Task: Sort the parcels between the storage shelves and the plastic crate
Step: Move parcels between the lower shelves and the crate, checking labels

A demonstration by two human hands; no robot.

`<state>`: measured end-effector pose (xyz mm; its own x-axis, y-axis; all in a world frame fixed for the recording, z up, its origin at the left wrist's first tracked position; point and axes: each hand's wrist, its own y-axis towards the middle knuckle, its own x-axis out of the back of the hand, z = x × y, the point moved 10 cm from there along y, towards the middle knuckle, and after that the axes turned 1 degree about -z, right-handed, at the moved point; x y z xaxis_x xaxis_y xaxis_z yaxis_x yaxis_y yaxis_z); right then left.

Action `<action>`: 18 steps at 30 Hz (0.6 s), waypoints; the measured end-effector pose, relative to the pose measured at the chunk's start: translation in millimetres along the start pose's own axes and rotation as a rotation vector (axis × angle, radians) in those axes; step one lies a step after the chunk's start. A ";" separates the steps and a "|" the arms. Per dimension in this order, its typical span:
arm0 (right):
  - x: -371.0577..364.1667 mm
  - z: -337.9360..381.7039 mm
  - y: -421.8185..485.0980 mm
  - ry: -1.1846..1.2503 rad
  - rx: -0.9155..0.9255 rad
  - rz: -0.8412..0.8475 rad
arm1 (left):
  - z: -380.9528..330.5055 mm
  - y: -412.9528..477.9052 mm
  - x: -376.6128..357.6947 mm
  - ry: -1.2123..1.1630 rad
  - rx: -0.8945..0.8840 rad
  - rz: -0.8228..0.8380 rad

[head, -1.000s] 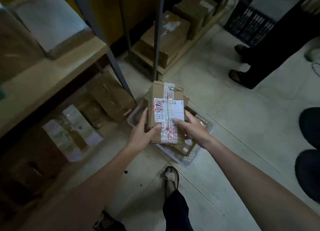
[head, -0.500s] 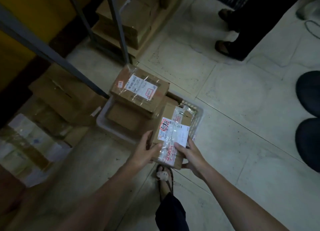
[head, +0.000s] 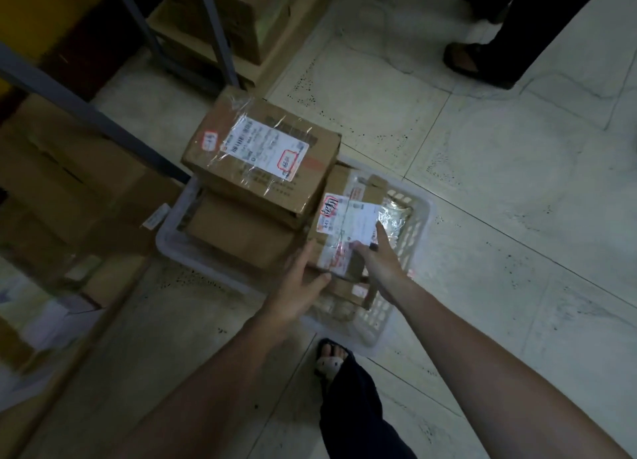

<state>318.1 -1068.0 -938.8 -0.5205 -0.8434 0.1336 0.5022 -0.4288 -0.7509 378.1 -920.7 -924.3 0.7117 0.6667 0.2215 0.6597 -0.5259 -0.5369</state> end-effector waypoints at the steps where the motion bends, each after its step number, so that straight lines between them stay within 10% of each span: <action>1: -6.5 -1.2 10.4 0.000 -0.007 0.012 | 4.0 3.9 -0.2 0.017 -0.011 0.019; 18: 0.8 42.3 -7.4 -0.408 0.101 -0.195 | -9.8 -11.5 34.1 0.192 -0.004 -0.023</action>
<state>343.2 -1079.2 -905.8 -0.3079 -0.7934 0.5250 0.4973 -0.6047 -0.6221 397.1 -897.1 -902.6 0.7294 0.5657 0.3847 0.6767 -0.5141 -0.5271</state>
